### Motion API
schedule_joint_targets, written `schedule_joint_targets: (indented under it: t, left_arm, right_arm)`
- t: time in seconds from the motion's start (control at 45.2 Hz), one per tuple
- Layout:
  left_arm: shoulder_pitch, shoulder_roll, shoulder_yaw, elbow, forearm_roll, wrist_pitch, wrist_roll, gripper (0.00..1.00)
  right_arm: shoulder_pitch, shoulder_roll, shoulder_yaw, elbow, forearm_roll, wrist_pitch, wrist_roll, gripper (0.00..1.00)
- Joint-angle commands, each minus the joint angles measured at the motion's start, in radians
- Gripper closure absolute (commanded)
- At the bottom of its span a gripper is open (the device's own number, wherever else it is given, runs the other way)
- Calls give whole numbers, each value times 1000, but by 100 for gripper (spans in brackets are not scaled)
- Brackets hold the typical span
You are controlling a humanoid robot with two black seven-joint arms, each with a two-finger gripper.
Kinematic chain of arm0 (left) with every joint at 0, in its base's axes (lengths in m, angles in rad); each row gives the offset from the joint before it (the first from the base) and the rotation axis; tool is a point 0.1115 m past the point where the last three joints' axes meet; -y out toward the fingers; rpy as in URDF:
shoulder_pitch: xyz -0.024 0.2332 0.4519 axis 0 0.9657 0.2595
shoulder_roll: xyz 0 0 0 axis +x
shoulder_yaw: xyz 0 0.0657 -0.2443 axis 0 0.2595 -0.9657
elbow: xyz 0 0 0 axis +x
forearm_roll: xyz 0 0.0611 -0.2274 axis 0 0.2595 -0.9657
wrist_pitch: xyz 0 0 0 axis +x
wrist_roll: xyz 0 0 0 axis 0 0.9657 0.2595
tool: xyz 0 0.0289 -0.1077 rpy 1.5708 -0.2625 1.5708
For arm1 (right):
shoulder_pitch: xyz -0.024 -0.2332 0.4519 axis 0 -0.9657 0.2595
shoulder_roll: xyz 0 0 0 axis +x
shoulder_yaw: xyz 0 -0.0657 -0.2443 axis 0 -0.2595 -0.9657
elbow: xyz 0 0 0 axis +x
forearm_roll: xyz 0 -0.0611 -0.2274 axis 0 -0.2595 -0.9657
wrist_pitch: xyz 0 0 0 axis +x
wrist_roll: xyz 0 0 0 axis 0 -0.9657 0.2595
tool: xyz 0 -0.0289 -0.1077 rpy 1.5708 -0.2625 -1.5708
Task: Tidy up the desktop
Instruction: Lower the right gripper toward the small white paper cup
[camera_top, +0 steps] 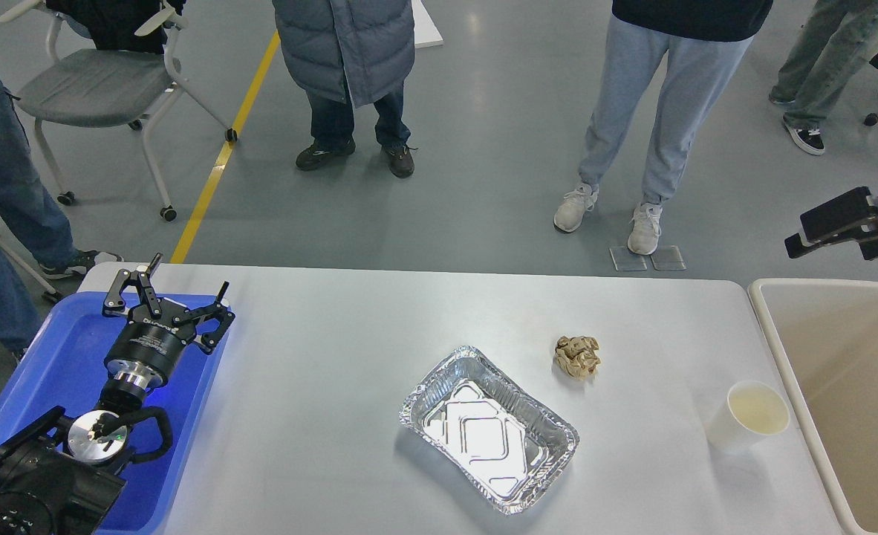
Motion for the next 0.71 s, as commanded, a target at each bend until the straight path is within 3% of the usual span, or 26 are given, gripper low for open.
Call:
schedule_joint_targets:
  t: [0.0, 0.31, 0.443, 0.686]
  left_arm:
    - [0, 0, 0, 0, 0, 0, 0, 0]
    - [0, 0, 0, 0, 0, 0, 0, 0]
    - [0, 0, 0, 0, 0, 0, 0, 0]
    - [0, 0, 0, 0, 0, 0, 0, 0]
  right_arm:
    - [2, -2, -2, 1, -3, 5, 0, 0]
    - [2, -5, -2, -1, -4, 5, 0, 0]
    - [-84, -9, -4, -30, -30, 2, 0, 0]
    - [-300, -29, 10, -100, -38, -154, 1, 0]
